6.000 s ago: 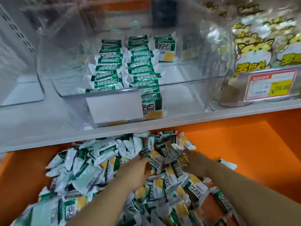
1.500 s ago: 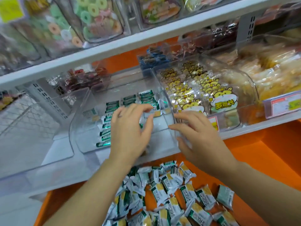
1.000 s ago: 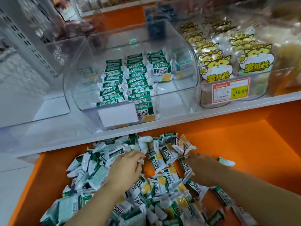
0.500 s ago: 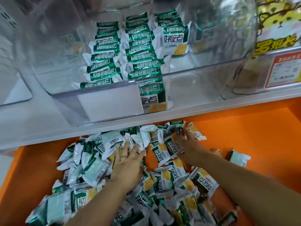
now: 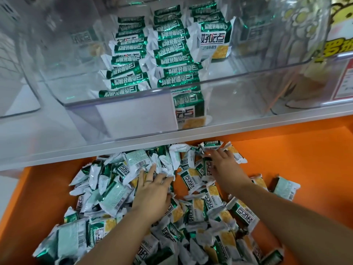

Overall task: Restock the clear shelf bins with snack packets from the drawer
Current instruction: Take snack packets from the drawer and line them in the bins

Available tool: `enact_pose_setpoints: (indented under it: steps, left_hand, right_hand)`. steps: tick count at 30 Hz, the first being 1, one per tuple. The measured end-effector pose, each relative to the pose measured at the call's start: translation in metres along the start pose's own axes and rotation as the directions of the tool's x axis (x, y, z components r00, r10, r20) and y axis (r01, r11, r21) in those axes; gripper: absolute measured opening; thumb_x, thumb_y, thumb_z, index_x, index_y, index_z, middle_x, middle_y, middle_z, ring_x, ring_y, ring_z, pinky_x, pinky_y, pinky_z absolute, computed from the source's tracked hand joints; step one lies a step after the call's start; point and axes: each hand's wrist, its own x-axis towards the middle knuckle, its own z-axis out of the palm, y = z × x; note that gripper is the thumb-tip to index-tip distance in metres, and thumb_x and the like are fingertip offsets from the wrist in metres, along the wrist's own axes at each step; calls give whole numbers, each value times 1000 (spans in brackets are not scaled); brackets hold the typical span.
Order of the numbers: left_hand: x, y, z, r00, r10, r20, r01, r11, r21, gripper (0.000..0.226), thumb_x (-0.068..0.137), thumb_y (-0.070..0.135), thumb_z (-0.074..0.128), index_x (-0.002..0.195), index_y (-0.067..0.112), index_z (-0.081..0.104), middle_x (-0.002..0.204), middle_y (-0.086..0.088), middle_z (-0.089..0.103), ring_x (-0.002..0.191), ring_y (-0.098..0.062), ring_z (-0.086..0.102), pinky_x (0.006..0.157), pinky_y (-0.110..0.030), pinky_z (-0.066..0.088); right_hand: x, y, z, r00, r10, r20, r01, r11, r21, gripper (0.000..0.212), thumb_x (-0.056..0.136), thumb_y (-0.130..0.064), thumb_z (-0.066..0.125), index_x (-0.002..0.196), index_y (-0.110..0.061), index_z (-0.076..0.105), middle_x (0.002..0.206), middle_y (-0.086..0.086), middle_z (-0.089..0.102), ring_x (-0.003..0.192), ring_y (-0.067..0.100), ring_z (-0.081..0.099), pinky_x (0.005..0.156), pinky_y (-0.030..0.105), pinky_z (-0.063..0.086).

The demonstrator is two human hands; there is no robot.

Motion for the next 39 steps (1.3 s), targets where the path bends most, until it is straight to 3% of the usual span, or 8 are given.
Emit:
enact_pose_setpoints:
  steps: [4,9,12,20,23,29,35,39]
  left_hand:
    - [0,-1,0,1000,-1,-5,1,1000,-10,57,97,33,42,150,30,20,157,5,19,146,-26,-13,106,-47,-23]
    - [0,1,-1,1000,-6,19,7,1000,-15,56,98,34,42,150,31,21,156,6,18,146,-26,-13,108,-49,-22]
    - [0,2,-3,999,-7,39,8,1000,-16,56,97,34,42,150,31,21,157,6,18,146,-26,-14,108,-50,-21]
    - [-4,3,-10,998,-12,70,16,998,-59,57,97,36,44,149,32,22,157,7,19,147,-24,-11,111,-53,-17]
    - [-7,7,-20,993,7,118,5,995,-99,55,97,39,45,148,32,25,156,6,23,147,-23,-1,114,-53,-9]
    - [-30,34,-77,945,188,266,-34,870,-492,59,93,36,57,146,28,32,142,2,45,121,-15,51,101,-29,42]
    - [-76,64,-145,952,294,87,-161,721,-674,73,86,38,67,146,30,27,137,16,40,112,1,44,85,-5,42]
    - [-114,81,-176,953,280,-115,-270,615,-741,72,79,39,73,124,58,21,117,36,40,99,28,42,74,6,35]
  right_hand:
    - [11,-8,-4,959,127,254,-93,985,-145,59,97,-29,50,147,-4,29,159,5,4,144,31,12,117,43,17]
    - [9,2,15,951,198,239,-222,972,75,74,83,-24,70,142,-13,27,137,12,47,121,31,48,96,38,46]
    - [10,2,16,940,229,252,-264,958,112,92,76,-23,78,146,-18,19,138,12,46,118,31,51,91,38,50]
    - [-3,-7,-1,929,147,340,-137,989,-55,79,73,-21,79,136,-16,32,128,8,46,112,27,52,88,36,52]
    - [-19,-11,-20,922,84,378,-29,988,-150,77,76,-25,76,136,-13,30,118,8,58,101,24,59,69,33,51]
    - [-60,-32,-91,923,-24,385,77,989,-124,87,79,-37,72,147,-16,23,94,4,60,83,19,55,57,25,42]
    - [-116,-65,-155,962,-179,207,173,984,49,59,72,-32,80,119,-18,46,97,-5,60,77,6,59,59,14,48]
    - [-157,-73,-187,971,-239,16,230,949,213,58,71,-37,81,118,-29,47,100,-14,61,83,-2,60,67,14,51]
